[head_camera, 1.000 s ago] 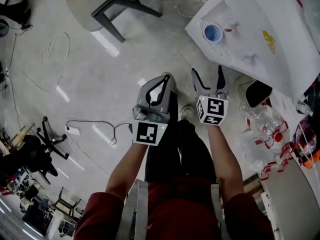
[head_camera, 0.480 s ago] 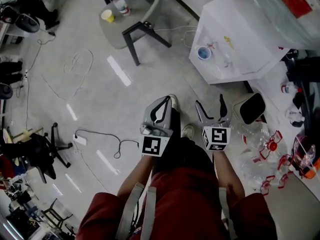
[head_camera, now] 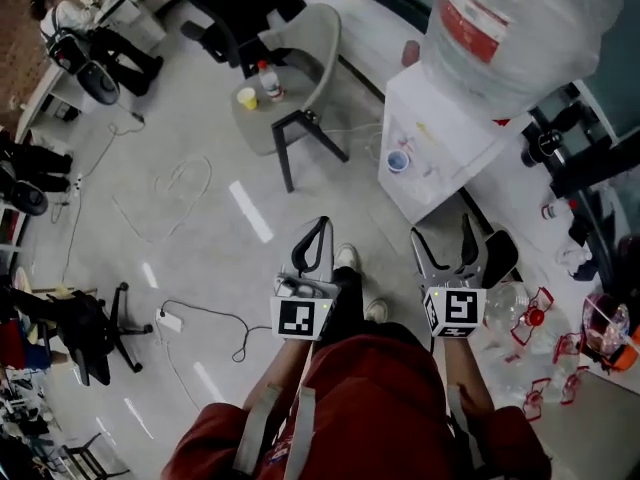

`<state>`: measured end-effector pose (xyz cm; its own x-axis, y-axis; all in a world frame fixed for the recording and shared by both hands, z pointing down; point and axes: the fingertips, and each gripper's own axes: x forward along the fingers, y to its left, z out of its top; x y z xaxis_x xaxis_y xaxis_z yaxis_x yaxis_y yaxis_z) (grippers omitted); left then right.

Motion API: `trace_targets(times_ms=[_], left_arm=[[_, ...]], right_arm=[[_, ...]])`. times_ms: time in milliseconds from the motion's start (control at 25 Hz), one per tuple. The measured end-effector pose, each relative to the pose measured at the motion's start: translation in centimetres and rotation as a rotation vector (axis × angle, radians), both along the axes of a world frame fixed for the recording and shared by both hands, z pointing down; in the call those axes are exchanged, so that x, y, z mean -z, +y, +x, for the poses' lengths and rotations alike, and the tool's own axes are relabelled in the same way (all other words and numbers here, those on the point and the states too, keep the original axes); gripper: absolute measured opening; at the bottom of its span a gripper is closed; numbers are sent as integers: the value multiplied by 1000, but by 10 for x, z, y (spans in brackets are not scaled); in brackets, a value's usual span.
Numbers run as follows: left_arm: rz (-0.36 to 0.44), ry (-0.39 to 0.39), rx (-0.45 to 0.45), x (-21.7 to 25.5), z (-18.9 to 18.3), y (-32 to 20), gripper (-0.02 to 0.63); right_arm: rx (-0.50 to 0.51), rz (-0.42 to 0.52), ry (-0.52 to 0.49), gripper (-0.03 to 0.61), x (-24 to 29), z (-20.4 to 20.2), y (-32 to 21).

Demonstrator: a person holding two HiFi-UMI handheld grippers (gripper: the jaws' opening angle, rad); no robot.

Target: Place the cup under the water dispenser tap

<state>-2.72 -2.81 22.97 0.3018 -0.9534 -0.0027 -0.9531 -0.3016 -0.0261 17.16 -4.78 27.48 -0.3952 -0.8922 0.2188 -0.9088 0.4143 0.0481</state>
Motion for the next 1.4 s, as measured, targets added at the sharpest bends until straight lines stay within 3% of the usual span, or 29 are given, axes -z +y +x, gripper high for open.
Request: trace_targets(times_ms=[200,440,560,800,1040,1240,1400], left_arm=[[83,-39,3,60,1,14,0],[147,-1,4,101,-3,15,0],[164,14,16,111,-5,21,-1],[196,-34,2,127,-3,31,0],[212,-26,-19,138,1,37,-1],[221,-28,-22,134,3,39,0],[223,-27,-29,135,7,39,-1]], right_arm=[[-1,90,5,411,72,6,10],[-18,174,-57,397,146,8,15],[-12,209,-54,394,164,10,21],[-30,217,-30,386,165,14,25],[18,239,-3,221,158,7,35],[42,264,-16,23,156,0,43],[43,251,-25,2,153,1,43]])
